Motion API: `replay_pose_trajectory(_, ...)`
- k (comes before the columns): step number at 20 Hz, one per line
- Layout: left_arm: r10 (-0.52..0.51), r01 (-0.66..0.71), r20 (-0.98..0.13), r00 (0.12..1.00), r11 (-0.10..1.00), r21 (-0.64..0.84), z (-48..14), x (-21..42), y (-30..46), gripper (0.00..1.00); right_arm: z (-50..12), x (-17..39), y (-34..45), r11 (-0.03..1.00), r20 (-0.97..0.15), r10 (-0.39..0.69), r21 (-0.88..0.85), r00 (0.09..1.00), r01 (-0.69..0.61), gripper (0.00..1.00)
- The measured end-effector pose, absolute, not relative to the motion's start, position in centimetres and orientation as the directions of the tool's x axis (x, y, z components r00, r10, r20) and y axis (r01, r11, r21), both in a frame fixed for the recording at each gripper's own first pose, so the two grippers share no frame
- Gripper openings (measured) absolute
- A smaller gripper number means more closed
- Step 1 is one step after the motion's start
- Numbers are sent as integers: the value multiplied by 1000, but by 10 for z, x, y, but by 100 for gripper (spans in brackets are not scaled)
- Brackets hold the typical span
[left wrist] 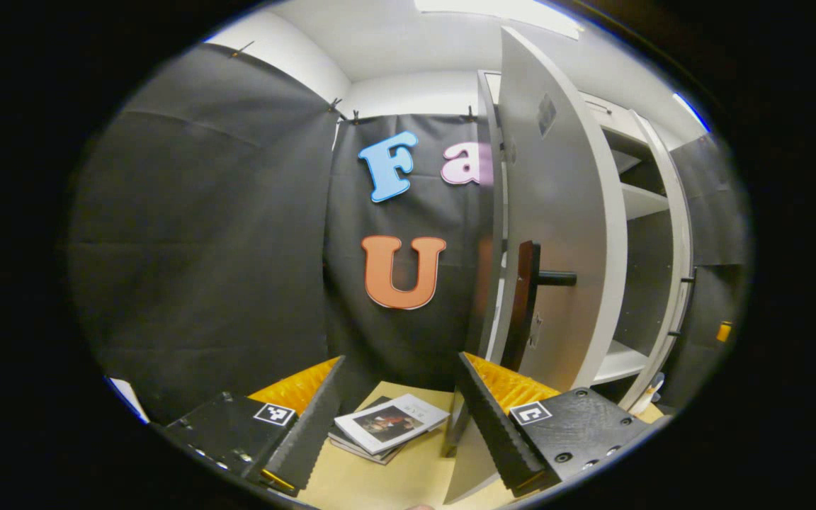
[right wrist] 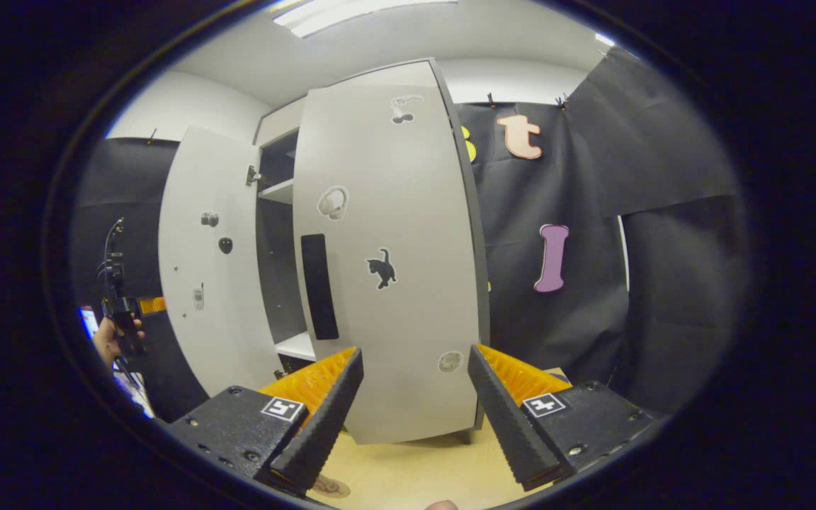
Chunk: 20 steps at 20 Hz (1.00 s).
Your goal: Grasp the bottle in the cabinet with the left hand and place it on the coaster, then close the right door with the right hand and the left door with the left hand.
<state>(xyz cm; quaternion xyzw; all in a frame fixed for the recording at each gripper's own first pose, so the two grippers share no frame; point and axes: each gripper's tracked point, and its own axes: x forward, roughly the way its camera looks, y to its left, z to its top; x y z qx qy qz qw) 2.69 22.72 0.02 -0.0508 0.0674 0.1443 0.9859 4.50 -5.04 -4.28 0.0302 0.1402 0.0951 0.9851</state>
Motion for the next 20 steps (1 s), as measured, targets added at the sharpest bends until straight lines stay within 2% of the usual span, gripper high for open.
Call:
replay_pose_trajectory(5,218,-230,-146,965,971,-68,3,28,194,100,-38,31,-60,980,-269,194,102,943,-173,100)
replay_pose_trajectory(10,172,-183,-139,975,981,-68,6,31,171,100,-32,25,-73,982,-258,178,110,950,-154,98)
replay_pose_trajectory(11,163,-174,-139,977,983,-64,7,33,168,89,-32,23,-74,982,-258,178,112,950,-153,98)
replay_pose_trajectory(12,153,-163,-141,978,985,-63,7,35,162,100,-33,22,-75,982,-259,176,114,950,-151,98)
replay_pose_trajectory(17,75,-87,-129,989,992,-89,5,44,123,100,-35,16,-84,986,-275,154,109,949,-128,98)
replay_pose_trajectory(19,47,-59,-127,991,994,-95,5,49,109,96,-34,12,-90,988,-282,138,99,949,-115,98)
replay_pose_trajectory(20,34,-46,-124,992,994,-95,4,53,102,95,-32,10,-94,990,-280,125,92,952,-103,93)
